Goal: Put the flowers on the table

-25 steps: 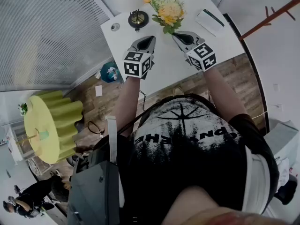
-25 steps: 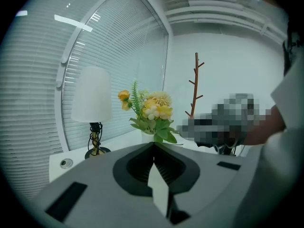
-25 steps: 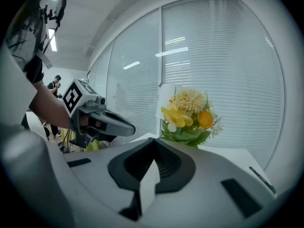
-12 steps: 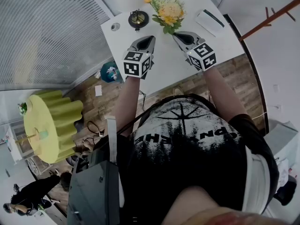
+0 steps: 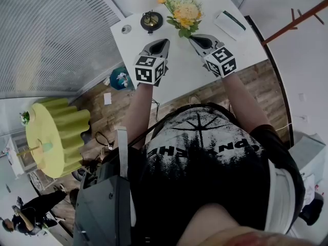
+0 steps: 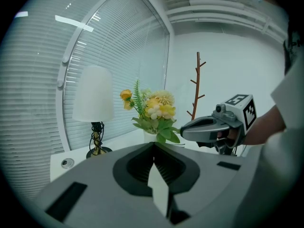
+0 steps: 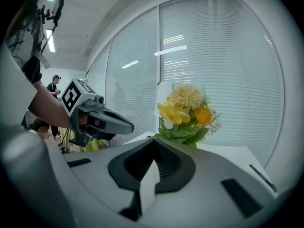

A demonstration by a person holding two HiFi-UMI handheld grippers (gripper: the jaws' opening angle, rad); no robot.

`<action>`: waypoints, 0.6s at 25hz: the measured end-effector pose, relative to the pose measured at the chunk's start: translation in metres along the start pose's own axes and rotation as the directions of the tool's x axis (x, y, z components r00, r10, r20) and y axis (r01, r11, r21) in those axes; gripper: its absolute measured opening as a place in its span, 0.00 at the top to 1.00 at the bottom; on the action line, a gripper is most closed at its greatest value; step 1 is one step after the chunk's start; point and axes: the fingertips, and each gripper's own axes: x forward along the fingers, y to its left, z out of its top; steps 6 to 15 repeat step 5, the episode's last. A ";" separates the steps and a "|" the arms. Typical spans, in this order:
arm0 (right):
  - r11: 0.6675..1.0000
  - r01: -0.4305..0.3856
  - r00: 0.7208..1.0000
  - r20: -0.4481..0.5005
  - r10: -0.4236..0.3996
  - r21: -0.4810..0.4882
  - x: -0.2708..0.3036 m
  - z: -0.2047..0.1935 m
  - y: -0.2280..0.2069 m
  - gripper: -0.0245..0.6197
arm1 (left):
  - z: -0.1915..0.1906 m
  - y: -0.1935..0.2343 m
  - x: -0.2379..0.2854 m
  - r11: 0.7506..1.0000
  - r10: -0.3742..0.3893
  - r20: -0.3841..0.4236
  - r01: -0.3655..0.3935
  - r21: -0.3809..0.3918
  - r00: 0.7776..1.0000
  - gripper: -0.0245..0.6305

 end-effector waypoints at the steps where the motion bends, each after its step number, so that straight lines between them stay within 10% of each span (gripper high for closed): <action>1: 1.000 -0.001 1.000 0.000 0.001 0.000 0.000 0.000 0.000 0.94 | 0.000 0.000 0.000 1.000 0.000 0.001 0.000 0.000 1.000 0.94; 15: 1.000 -0.007 1.000 -0.003 0.007 -0.001 0.002 -0.002 0.002 0.94 | -0.001 -0.001 0.000 1.000 -0.004 0.000 0.004 0.002 1.000 0.94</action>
